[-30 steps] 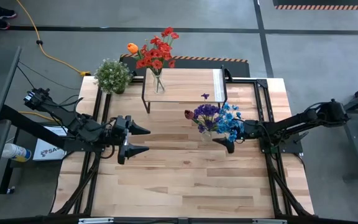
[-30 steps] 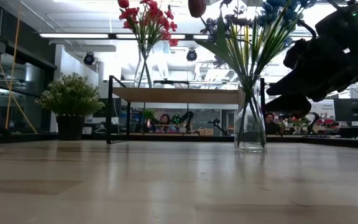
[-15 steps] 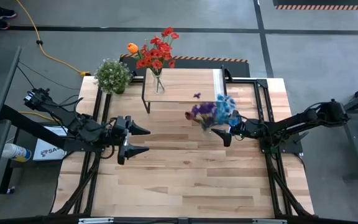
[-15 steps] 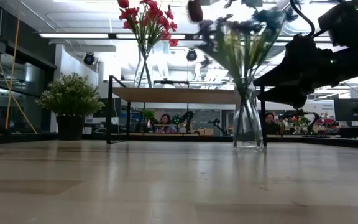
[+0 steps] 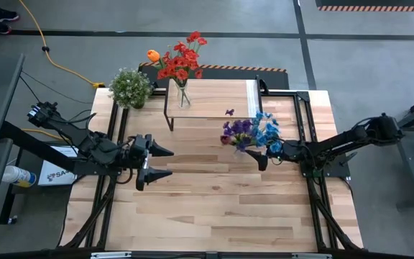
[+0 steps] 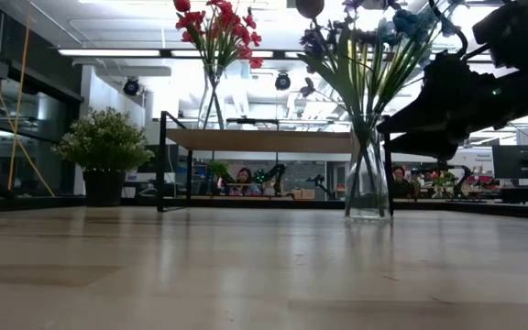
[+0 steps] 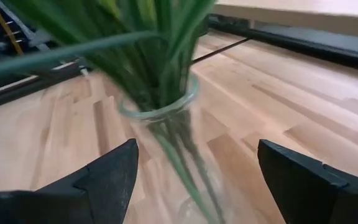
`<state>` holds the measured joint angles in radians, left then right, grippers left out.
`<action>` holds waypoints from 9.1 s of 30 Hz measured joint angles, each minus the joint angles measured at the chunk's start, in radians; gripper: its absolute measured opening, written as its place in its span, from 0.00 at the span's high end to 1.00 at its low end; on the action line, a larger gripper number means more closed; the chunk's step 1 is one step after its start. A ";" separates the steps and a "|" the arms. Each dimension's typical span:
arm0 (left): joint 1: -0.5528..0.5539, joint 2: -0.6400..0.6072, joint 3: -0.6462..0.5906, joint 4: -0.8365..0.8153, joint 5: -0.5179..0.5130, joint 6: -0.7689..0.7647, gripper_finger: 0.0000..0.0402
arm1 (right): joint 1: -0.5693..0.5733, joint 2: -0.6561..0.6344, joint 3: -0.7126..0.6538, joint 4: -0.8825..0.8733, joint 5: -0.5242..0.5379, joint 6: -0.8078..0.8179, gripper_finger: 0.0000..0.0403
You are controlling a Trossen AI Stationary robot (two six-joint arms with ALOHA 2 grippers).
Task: Pick and place flowers into a vace then onto a shelf
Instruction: Put the transparent vase with flowers on the shelf
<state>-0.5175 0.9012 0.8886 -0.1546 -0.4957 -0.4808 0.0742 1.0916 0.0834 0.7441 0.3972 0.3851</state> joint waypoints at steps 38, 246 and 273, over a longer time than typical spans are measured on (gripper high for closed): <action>0.000 0.000 0.000 -0.005 0.010 -0.005 0.05 | 0.470 0.003 0.000 -0.078 0.369 0.195 0.21; 0.000 0.000 0.000 -0.085 0.043 -0.015 0.05 | 0.102 0.433 0.213 0.216 0.362 0.043 0.59; 0.000 0.000 0.000 -0.160 0.041 -0.019 0.05 | 0.102 -0.060 0.770 -0.675 0.416 -0.117 0.59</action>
<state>-0.5175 0.9012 0.8890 -0.3150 -0.4549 -0.4995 0.1764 1.0317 0.8529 0.0693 0.8133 0.2680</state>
